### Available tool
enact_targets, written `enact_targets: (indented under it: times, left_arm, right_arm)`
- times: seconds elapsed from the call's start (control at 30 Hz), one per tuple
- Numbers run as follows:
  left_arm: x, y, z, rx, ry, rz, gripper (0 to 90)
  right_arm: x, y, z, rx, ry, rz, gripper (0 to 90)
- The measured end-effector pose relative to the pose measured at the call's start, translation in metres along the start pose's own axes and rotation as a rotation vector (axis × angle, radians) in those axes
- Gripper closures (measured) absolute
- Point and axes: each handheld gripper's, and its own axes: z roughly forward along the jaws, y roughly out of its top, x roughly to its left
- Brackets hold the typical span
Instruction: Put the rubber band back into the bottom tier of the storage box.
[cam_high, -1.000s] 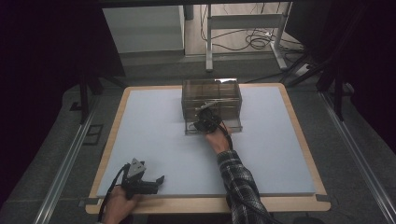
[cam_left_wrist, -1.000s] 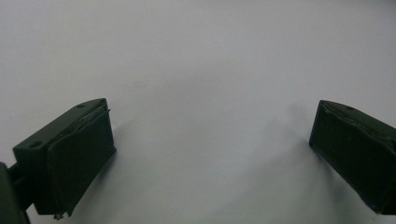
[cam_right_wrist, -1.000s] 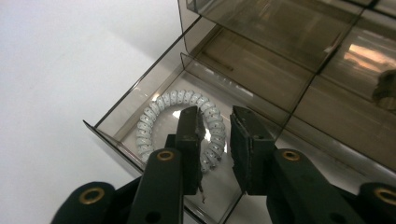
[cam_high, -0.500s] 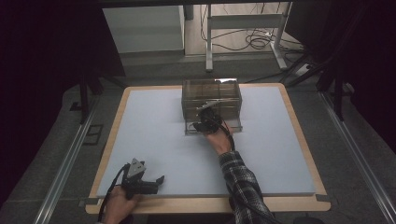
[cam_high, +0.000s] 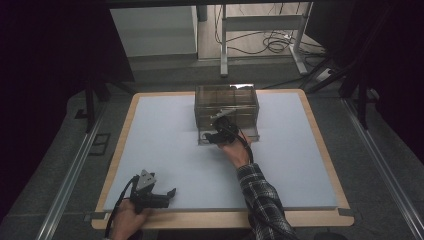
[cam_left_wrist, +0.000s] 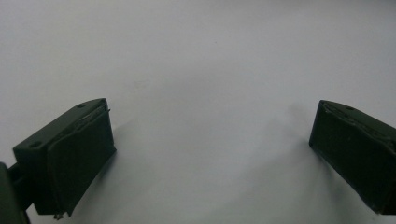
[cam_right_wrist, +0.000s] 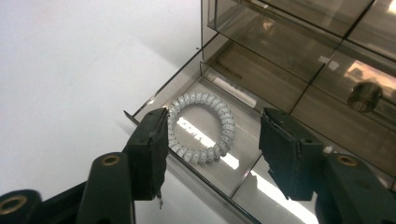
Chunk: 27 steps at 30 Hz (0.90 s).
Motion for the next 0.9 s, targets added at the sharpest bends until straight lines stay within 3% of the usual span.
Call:
enact_targets:
  times: [0.9]
  left_arm:
    - [0.0,0.0,0.0,0.001,0.001,0.002,0.0]
  right_arm:
    - [0.002,-0.005,-0.03,-0.018,0.024,-0.013,32.1]
